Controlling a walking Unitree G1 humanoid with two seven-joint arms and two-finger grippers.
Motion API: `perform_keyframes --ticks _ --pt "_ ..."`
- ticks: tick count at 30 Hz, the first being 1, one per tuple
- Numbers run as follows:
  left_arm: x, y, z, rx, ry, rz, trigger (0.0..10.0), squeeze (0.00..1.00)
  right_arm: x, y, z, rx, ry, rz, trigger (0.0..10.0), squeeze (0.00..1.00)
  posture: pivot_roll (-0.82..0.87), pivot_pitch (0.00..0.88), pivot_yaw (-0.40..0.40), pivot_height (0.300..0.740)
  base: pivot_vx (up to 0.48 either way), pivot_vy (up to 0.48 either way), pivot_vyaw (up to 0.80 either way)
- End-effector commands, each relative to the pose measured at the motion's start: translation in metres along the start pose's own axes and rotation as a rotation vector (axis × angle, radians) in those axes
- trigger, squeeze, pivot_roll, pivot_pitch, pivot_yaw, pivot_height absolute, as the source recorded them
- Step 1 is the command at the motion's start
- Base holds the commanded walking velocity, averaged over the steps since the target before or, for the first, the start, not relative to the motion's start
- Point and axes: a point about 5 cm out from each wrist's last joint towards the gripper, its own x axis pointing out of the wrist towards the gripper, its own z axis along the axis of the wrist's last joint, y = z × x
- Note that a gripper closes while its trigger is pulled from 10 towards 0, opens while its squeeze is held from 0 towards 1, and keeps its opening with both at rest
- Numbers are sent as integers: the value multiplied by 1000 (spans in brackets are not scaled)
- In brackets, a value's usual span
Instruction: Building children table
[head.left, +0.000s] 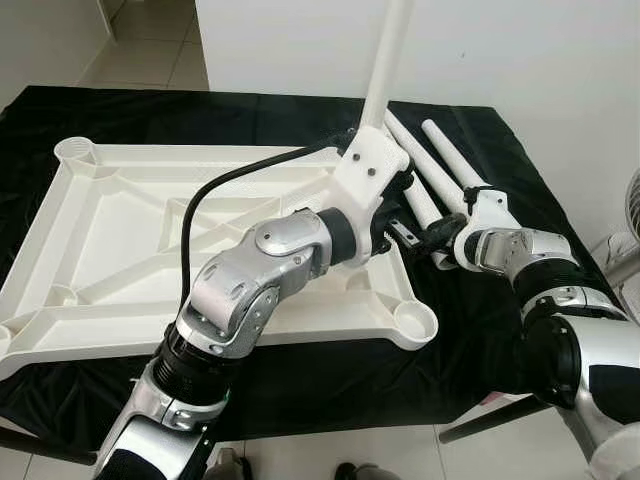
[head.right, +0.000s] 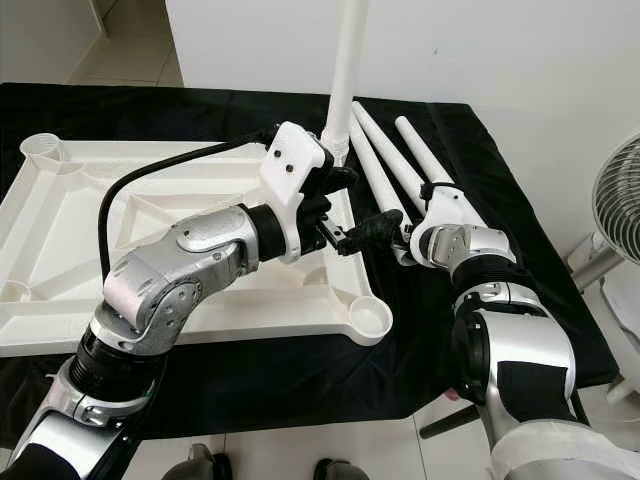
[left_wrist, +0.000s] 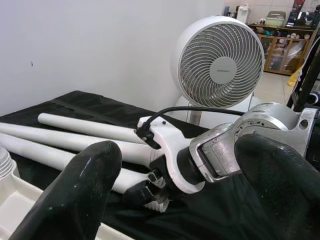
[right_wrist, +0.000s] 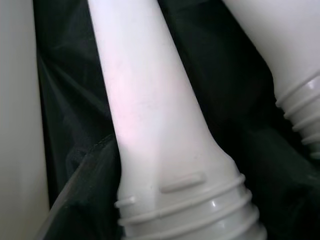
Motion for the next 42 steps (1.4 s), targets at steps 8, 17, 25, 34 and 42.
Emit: perform_keyframes --ticks 8,17,25,34,42 --pt "2 5 4 -1 -18 16 10000 0 3 6 -5 16 -11 60 0 0 3 145 -42 740 0 0 0" --pt "0 10 1 2 -9 22 10000 0 -3 11 16 -57 -243 87 10000 0 -2 135 -39 740 0 0 0" --pt "-5 11 -8 -26 -2 -7 10000 0 -22 10 37 -45 -556 50 10000 0 -16 128 -40 740 0 0 0" --pt "-11 12 -34 -20 31 20 10000 0 -45 6 36 -50 -815 -75 10000 0 -22 120 -27 740 0 0 0" --pt "-14 22 -56 -58 20 139 10000 0 -74 4 28 6 -1054 -82 10000 0 -21 109 -11 740 0 0 0"
